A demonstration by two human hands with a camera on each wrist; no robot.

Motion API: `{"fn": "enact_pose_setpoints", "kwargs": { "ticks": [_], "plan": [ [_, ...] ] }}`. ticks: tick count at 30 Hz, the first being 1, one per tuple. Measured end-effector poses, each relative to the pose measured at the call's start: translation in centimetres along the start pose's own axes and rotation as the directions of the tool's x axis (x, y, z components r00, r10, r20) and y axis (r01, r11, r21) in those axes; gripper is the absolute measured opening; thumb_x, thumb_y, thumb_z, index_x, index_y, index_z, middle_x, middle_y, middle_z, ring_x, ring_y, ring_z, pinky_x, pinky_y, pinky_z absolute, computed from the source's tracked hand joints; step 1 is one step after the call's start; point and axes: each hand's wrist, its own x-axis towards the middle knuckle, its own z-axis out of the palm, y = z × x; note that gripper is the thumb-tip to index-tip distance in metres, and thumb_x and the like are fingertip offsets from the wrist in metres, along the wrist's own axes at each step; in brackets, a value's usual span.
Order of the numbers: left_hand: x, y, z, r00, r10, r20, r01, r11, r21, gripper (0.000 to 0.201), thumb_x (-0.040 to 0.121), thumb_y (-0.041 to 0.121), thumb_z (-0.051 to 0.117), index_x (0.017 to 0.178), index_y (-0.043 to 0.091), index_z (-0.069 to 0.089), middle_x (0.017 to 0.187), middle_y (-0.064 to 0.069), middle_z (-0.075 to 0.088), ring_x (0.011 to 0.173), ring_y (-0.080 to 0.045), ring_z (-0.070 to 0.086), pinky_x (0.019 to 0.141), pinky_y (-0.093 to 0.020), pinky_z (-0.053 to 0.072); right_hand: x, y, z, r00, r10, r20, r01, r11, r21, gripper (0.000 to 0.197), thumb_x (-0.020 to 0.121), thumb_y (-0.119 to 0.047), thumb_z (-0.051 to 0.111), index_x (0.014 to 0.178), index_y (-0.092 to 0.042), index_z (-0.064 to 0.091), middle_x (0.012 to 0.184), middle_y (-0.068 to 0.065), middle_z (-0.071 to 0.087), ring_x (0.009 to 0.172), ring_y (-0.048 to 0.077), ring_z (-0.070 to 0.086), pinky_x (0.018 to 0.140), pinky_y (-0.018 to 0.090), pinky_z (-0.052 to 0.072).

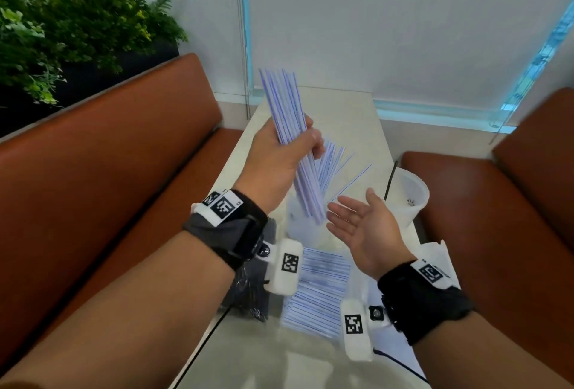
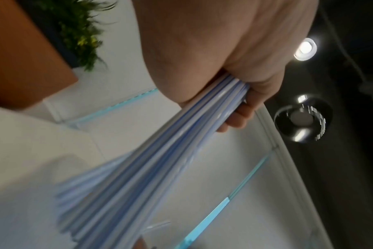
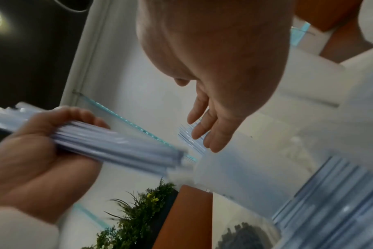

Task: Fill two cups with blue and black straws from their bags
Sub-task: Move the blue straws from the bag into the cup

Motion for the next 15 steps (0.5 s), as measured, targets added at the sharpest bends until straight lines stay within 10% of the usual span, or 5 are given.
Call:
{"fn": "enact_pose_setpoints", "kwargs": {
  "ticks": [3, 8, 15],
  "plan": [
    [0.7, 0.0, 1.6, 0.995, -0.045, -0.087, 0.016, 0.950, -0.312, 0.017, 0.086, 0.002, 0.066, 0.086, 0.017, 0.060, 0.071, -0.007, 0.060, 0.066, -0.025, 0.060, 0.070, -0.033, 0.054, -0.2, -0.2, 1.2, 0.998, 0.049, 0.046, -0.056, 0.987, 0.153, 0.063, 0.103, -0.057, 0.040, 0.124, -0.001, 0.059, 0.119, 0.022, 0.070, 0.108, 0.037, 0.070, 0.094, 0.048, 0.055],
    [0.0, -2.0, 2.8, 0.986, -0.136, -0.093, 0.101, 0.944, -0.315, 0.016, 0.087, 0.002, 0.064, 0.086, 0.014, 0.054, 0.070, -0.009, 0.060, 0.066, -0.025, 0.059, 0.071, -0.031, 0.054, -0.1, -0.4, 1.8, 0.997, 0.047, 0.068, -0.065, 0.955, 0.289, 0.060, 0.105, -0.048, 0.041, 0.130, 0.005, 0.056, 0.118, 0.025, 0.069, 0.108, 0.039, 0.069, 0.091, 0.050, 0.058],
    [1.0, -2.6, 2.3, 0.983, -0.133, -0.124, 0.104, 0.970, -0.220, 0.011, 0.089, 0.003, 0.062, 0.088, 0.011, 0.054, 0.069, -0.009, 0.060, 0.065, -0.027, 0.059, 0.067, -0.034, 0.054, 0.8, -0.1, 2.3, 0.999, 0.017, 0.044, -0.018, 1.000, 0.013, 0.044, 0.105, -0.041, 0.046, 0.115, -0.003, 0.066, 0.104, 0.016, 0.071, 0.089, 0.031, 0.074, 0.075, 0.045, 0.061]
  ]
}}
